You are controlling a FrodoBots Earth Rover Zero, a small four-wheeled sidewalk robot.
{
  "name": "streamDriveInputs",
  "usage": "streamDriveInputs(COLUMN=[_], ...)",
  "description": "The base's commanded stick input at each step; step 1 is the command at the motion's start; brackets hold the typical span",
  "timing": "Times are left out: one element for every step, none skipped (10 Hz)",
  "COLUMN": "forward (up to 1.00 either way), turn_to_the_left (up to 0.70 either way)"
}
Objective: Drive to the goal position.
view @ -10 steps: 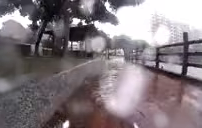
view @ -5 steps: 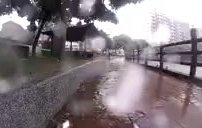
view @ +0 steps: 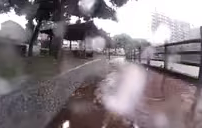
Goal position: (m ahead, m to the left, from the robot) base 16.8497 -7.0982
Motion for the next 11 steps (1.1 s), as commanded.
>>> streamDriveInputs(forward=[0.70,0.70,0.70,0.70,0.70,0.70,0.70,0.70,0.70,0.70,0.70], turn_to_the_left=[-0.19,-0.09,0.00,0.00,-0.22,0.00,0.00,0.00,-0.19,-0.27,-0.27])
